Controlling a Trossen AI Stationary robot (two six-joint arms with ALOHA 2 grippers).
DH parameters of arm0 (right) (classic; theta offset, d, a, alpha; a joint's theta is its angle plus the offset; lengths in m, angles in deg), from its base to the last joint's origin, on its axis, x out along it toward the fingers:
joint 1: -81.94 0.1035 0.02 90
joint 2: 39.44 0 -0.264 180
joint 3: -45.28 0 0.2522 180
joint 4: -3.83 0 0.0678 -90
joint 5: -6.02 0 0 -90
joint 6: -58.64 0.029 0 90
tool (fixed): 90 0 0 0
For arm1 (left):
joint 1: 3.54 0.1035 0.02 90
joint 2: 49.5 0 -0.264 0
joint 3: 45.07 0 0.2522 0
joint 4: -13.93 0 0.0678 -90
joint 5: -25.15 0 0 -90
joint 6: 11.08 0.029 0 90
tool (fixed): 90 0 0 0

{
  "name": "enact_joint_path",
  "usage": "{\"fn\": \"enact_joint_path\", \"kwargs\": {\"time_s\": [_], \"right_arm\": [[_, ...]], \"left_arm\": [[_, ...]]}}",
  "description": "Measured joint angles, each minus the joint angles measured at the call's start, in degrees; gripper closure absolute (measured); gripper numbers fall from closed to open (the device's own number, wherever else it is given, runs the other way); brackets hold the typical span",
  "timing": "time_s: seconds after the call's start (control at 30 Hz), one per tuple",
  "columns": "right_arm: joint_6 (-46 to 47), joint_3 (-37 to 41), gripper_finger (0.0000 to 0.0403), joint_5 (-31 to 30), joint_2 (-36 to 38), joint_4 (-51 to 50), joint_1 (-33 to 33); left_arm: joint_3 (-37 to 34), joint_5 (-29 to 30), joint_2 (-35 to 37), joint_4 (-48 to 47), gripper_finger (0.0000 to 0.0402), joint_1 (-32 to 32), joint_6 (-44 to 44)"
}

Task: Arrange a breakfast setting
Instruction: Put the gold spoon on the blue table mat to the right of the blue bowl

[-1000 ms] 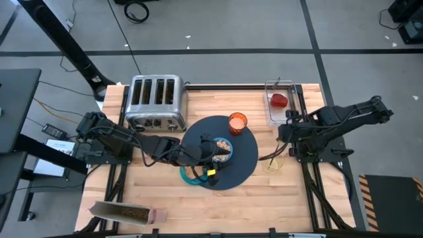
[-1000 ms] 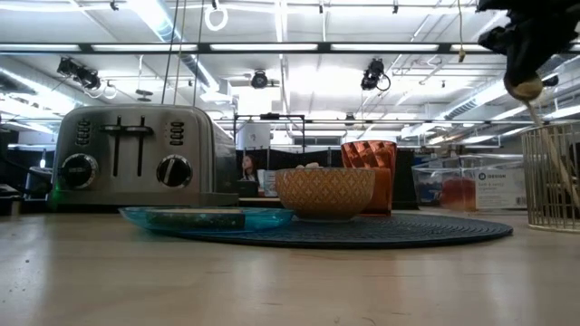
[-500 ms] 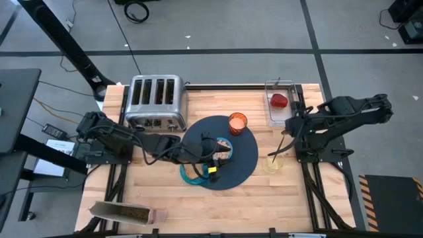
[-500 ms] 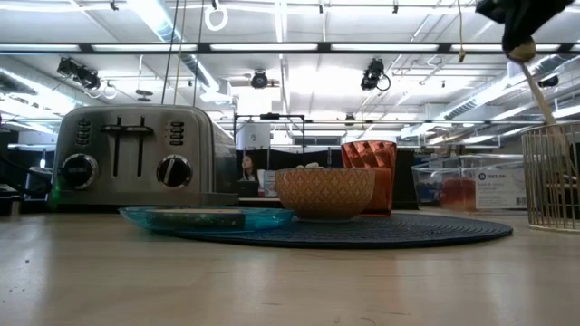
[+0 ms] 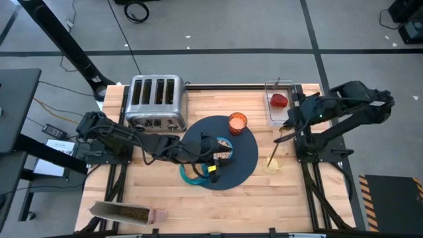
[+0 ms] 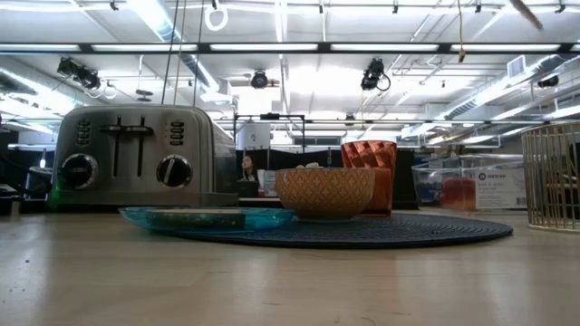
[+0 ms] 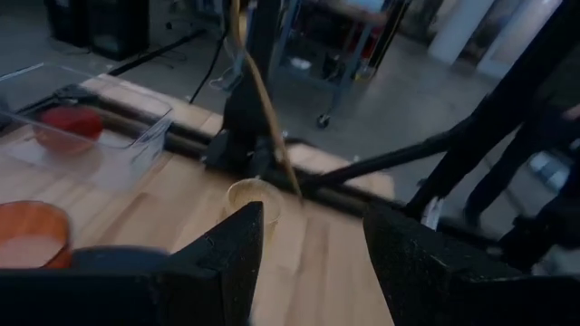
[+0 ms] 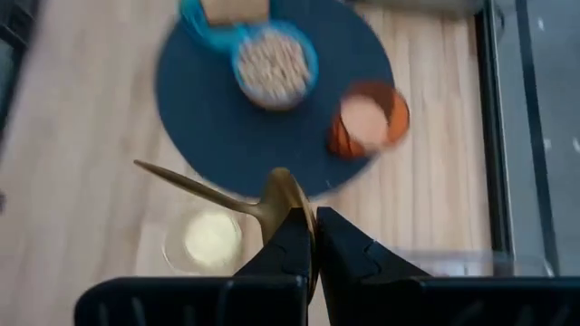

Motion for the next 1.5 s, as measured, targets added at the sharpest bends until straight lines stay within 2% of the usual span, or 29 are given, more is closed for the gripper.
{"fn": "enact_joint_path", "kwargs": {"time_s": [0.2, 0.33, 0.57, 0.7, 0.83, 1.03, 1.13, 1.5], "right_arm": [[-4.6, -1.3, 0.0389, 0.6, -4.3, 10.6, 0.4], [-10.7, -1.3, 0.0389, 1.0, -8.1, 18.1, 2.7], [-18.4, -1.3, 0.0389, 0.7, -13.8, 25.4, 6.6], [-15.5, -1.3, 0.0389, -2.8, -16.6, 26.5, 6.8], [-11.1, -1.3, 0.0389, -4.6, -19.4, 26.4, 5.5], [-8.0, -1.2, 0.0389, -6.7, -21.2, 26.8, 4.4], [-7.8, -1.6, 0.0389, -7.1, -21.2, 27.0, 4.5], [-7.0, -2.7, 0.0389, -7.3, -21.1, 28.1, 2.3]], "left_arm": [[0.0, 0.0, -2.4, 9.3, 0.0203, -0.4, -1.6], [0.0, 0.2, -3.5, 9.6, 0.0203, 0.1, -2.7], [0.0, -0.7, -3.5, 9.5, 0.0203, 0.7, -2.2], [0.0, 0.0, -3.6, 9.6, 0.0203, 1.1, 0.2], [0.0, 4.2, -3.6, 9.6, 0.0203, 1.4, 3.2], [0.0, 4.8, -3.6, 5.1, 0.021, 3.5, 0.0], [0.0, 4.7, -3.6, 2.5, 0.0225, 4.5, -0.5], [0.0, 4.0, -3.7, 2.1, 0.0301, 6.5, 0.1]]}}
